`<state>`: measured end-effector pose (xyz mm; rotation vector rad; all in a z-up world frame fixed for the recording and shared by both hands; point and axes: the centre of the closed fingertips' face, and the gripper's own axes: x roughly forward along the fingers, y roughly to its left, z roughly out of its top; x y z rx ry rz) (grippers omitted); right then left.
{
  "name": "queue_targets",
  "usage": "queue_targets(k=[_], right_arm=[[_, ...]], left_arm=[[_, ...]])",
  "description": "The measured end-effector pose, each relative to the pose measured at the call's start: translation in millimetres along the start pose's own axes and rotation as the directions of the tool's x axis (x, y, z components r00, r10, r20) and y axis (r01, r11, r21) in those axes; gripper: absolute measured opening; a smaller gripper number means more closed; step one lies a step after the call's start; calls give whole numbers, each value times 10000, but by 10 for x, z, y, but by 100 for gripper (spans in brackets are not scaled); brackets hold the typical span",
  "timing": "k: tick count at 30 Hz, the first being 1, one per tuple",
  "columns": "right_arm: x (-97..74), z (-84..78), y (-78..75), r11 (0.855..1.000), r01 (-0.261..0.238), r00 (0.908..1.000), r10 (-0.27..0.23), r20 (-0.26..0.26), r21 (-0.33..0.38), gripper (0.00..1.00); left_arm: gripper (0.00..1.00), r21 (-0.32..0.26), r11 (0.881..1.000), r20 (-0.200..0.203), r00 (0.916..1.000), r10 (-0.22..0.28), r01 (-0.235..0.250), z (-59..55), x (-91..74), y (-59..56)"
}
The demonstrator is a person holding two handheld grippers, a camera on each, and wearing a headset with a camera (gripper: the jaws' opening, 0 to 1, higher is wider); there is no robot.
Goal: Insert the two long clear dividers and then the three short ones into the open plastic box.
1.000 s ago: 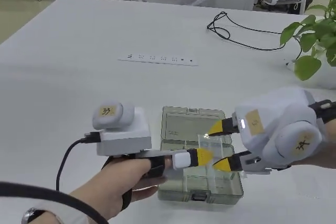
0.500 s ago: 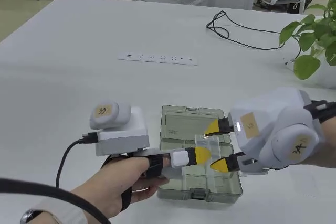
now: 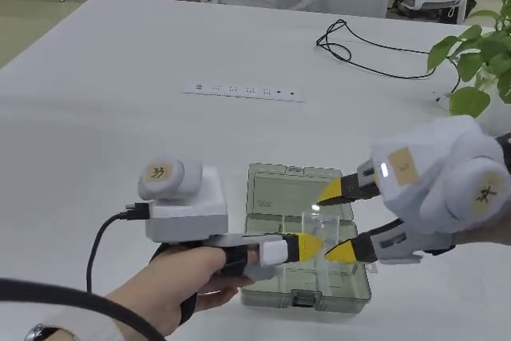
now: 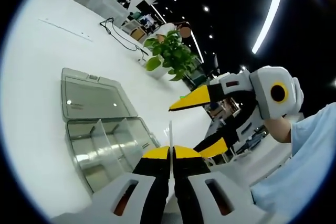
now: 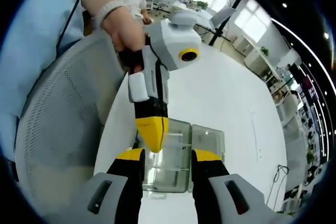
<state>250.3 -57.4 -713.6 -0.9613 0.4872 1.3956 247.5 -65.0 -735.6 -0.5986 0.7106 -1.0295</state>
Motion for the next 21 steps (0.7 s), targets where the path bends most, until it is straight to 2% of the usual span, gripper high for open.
queue_targets(k=[1, 7, 8, 10, 11, 12, 13, 14, 15, 16, 19, 20, 21], right_arm=[[-38, 16, 1, 9994, -223, 9997, 220, 145, 267, 36], [-178, 33, -63, 9906, -813, 9962, 773, 400, 1103, 31], [-196, 48, -43, 9843, -1104, 9932, 1041, 518, 1376, 30], [-220, 73, -19, 9759, -1466, 9883, 1378, 646, 1618, 28], [-226, 85, -21, 9736, -1543, 9871, 1445, 690, 1683, 27], [-233, 107, 20, 9633, -1867, 9815, 1747, 779, 1929, 26], [-236, 116, 35, 9594, -1979, 9794, 1851, 807, 2009, 25], [-241, 137, 46, 9540, -2152, 9756, 2005, 894, 2086, 24], [-245, 153, 66, 9483, -2316, 9718, 2155, 955, 2169, 22], [-246, 163, 81, 9432, -2455, 9685, 2288, 983, 2240, 21], [-237, 186, 131, 9313, -2850, 9582, 2705, 932, 2269, 17], [-237, 202, 177, 9230, -3124, 9498, 2990, 920, 2247, 16], [-231, 210, 192, 9196, -3205, 9472, 3074, 917, 2271, 16]], left_arm=[[0, 133, 9999, -22, 10000, -52, 52, 3, -9, -9], [0, 1157, 9917, -119, 9984, -554, 564, 30, -69, -92], [0, 1474, 9863, -151, 9972, -726, 740, 30, -80, -123], [0, 1689, 9811, -143, 9955, -937, 948, 35, -96, -168], [0, 1898, 9761, -162, 9944, -1045, 1057, 35, -104, -189], [0, 2098, 9717, -146, 9940, -1082, 1089, 39, -116, -205], [0, 2407, 9628, -183, 9924, -1219, 1227, 39, -129, -234], [0, 2533, 9589, -183, 9917, -1272, 1277, 37, -137, -251], [0, 2901, 9470, -231, 9903, -1370, 1377, 33, -148, -273], [0, 2950, 9446, -231, 9894, -1435, 1439, 27, -154, -292], [0, 3677, 9167, -552, 9877, -1466, 1566, -25, -177, -305], [0, 3723, 9142, -624, 9871, -1474, 1600, -45, -182, -316], [0, 3869, 9071, -727, 9861, -1495, 1661, -69, -189, -326]])
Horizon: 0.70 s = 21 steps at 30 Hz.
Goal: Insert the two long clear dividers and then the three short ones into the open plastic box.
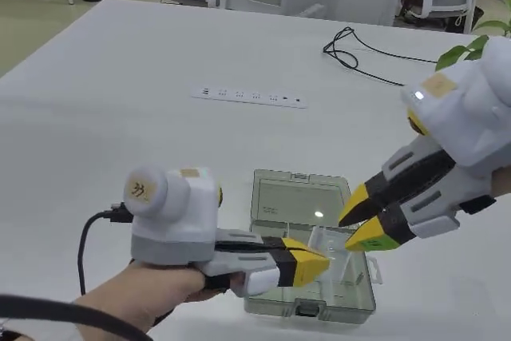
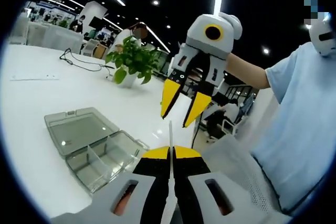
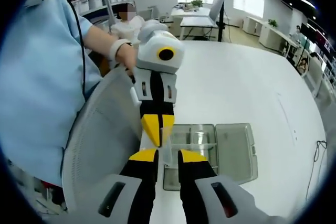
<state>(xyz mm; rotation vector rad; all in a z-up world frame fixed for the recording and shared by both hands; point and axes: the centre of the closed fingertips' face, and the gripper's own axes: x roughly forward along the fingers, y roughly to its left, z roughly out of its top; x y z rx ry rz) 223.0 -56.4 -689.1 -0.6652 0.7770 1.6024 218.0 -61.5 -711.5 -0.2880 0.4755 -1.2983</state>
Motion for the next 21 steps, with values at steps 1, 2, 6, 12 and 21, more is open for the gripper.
queue_targets(k=[1, 2, 6, 12, 21], right_arm=[[13, 0, 19, 9999, -122, 9999, 122, -59, 46, 16], [30, 8, 45, 9996, -274, 9996, 274, -101, 23, 15], [66, 9, 84, 9972, -720, 9972, 724, -207, 225, 9], [94, -25, 133, 9942, -1049, 9934, 1058, -443, 227, 6], [100, -65, 179, 9873, -1507, 9860, 1538, -647, 510, 3]], left_arm=[[0, 192, 9998, -57, 10000, -39, 40, -11, -3, -11], [0, 364, 9993, -172, 9998, -92, 98, -30, -5, -31], [0, 768, 9969, -329, 9993, -161, 186, -63, -5, -64], [0, 1271, 9915, -375, 9990, -247, 293, -84, 0, -101], [0, 1467, 9883, -383, 9986, -372, 425, -86, 14, -147]])
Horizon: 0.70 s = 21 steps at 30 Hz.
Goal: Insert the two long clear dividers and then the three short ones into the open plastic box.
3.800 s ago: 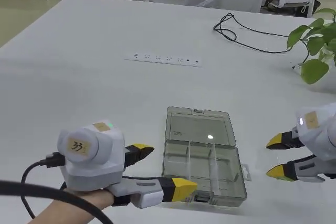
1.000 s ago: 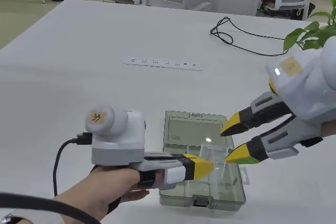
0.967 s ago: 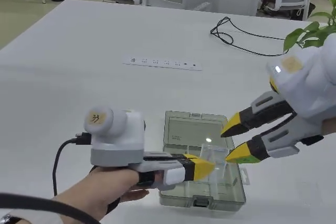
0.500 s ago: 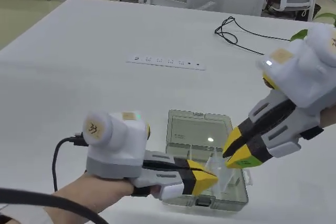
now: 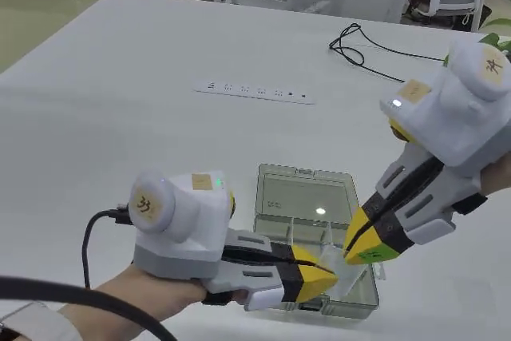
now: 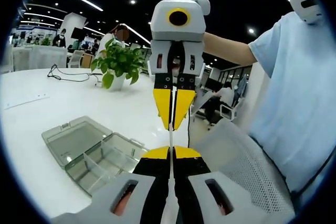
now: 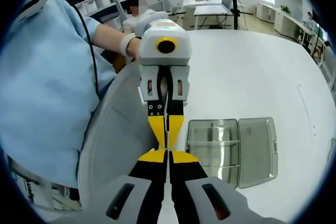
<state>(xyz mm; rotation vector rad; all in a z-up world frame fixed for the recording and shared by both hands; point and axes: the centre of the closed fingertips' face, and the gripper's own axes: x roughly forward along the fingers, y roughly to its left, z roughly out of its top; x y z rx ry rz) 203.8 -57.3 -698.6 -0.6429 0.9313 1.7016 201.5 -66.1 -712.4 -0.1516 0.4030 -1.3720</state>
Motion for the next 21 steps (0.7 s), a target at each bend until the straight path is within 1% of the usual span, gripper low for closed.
queue_targets(k=[4, 9, 10, 12, 13, 14, 15, 16, 17, 18, 19, 20, 21], right_arm=[[32, -12, 5, 9999, 88, 9998, -89, -178, -78, 3], [51, -4, 29, 9999, 142, 9995, -144, -286, -76, 2], [52, -4, 28, 9998, 165, 9994, -168, -296, -90, 2], [53, -14, -9, 9997, 219, 9988, -222, -436, -88, 2], [41, -24, -42, 9993, 347, 9980, -356, -520, -171, 2], [34, -31, -63, 9989, 425, 9974, -436, -577, -204, 2], [19, -37, -103, 9984, 536, 9968, -544, -587, -155, 2], [8, -35, -127, 9981, 600, 9966, -607, -550, -144, 2], [-4, -34, -165, 9973, 722, 9960, -729, -509, -150, 2], [-11, -22, -199, 9958, 893, 9950, -901, -437, -192, 2], [-12, -21, -208, 9951, 981, 9940, -987, -463, -144, 2], [-16, -37, -225, 9943, 1053, 9927, -1059, -569, -147, 2], [-20, -41, -258, 9930, 1144, 9915, -1159, -598, -278, 2]], left_arm=[[0, 7, 10000, -142, 9999, 81, -81, -28, 5, 20], [0, -33, 9998, -139, 9997, 181, -182, -40, 3, 31], [0, -44, 9997, -152, 9996, 240, -240, -43, 5, 40], [0, -19, 9985, -220, 9982, 551, -552, -57, 3, 94], [0, -15, 9980, -295, 9976, 627, -627, -74, -1, 108], [2, -23, 9966, -338, 9960, 827, -828, -86, -13, 143], [7, -132, 9934, -367, 9929, 1135, -1140, -107, -38, 192], [10, -142, 9932, -325, 9928, 1151, -1156, -114, -53, 198], [13, -169, 9903, -359, 9899, 1369, -1376, -128, -90, 228], [16, -94, 9894, -356, 9889, 1446, -1450, -131, -112, 234], [20, -54, 9877, -366, 9871, 1562, -1565, -138, -133, 250], [24, -76, 9840, -384, 9834, 1774, -1779, -149, -166, 282], [28, -108, 9815, -407, 9808, 1908, -1914, -157, -186, 304]])
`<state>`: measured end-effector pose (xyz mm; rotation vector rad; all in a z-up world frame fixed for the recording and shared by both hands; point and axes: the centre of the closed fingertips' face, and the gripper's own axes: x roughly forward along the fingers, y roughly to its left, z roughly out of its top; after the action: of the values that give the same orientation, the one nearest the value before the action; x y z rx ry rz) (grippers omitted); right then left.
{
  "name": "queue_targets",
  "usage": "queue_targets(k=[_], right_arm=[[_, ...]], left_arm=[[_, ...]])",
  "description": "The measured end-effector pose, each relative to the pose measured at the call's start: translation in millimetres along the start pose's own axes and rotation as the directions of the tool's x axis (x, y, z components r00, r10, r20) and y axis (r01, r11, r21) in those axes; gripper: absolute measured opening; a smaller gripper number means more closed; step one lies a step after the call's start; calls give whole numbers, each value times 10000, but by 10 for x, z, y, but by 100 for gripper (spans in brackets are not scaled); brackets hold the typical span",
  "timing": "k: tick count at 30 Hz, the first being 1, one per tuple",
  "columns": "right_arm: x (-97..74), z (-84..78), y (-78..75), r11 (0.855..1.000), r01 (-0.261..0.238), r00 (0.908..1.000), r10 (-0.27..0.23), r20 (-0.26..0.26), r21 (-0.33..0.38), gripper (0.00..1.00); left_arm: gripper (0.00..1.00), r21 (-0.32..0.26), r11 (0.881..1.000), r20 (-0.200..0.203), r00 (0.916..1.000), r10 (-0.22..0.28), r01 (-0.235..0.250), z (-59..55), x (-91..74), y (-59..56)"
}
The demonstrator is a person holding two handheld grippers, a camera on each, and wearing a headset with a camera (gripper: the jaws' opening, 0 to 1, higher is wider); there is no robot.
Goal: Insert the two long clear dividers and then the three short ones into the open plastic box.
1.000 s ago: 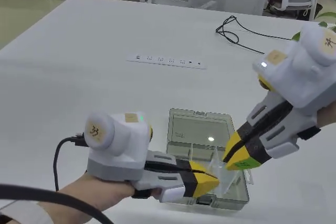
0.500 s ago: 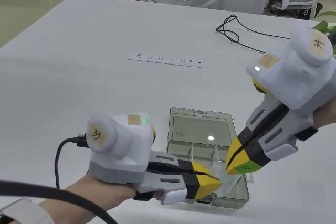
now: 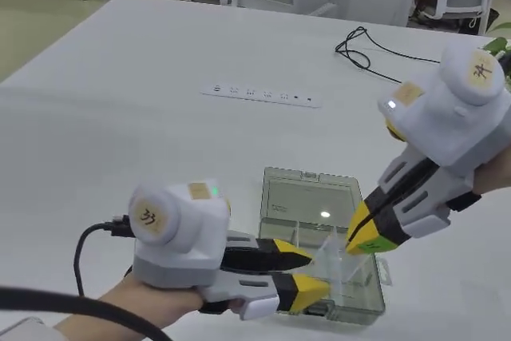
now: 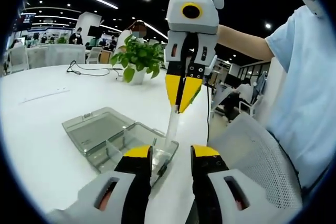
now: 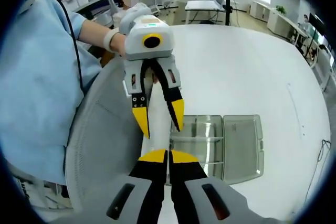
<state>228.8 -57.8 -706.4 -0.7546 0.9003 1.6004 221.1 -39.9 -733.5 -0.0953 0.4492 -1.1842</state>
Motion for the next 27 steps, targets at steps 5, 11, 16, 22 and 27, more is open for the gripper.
queue_targets(k=[5, 11, 16, 22, 27], right_arm=[[14, -41, -120, 9993, 356, 9992, -355, -173, 83, 3], [33, -93, -342, 9933, 1083, 9935, -1067, -394, 398, 2], [95, -126, -459, 9902, 1297, 9901, -1265, -607, 520, 3], [175, -135, -461, 9907, 1264, 9896, -1224, -755, 505, 3], [273, -194, -470, 9915, 1193, 9886, -1138, -983, 514, 3]], left_arm=[[48, -43, 9966, 5, 9966, 821, -821, -40, -97, 152], [73, -165, 9857, -120, 9858, 1678, -1680, -120, -198, 313], [100, -125, 9671, -368, 9667, 2533, -2539, -225, -291, 469], [100, -252, 9589, -205, 9591, 2822, -2827, -240, -377, 507], [100, -155, 9566, -251, 9566, 2905, -2909, -260, -411, 523]])
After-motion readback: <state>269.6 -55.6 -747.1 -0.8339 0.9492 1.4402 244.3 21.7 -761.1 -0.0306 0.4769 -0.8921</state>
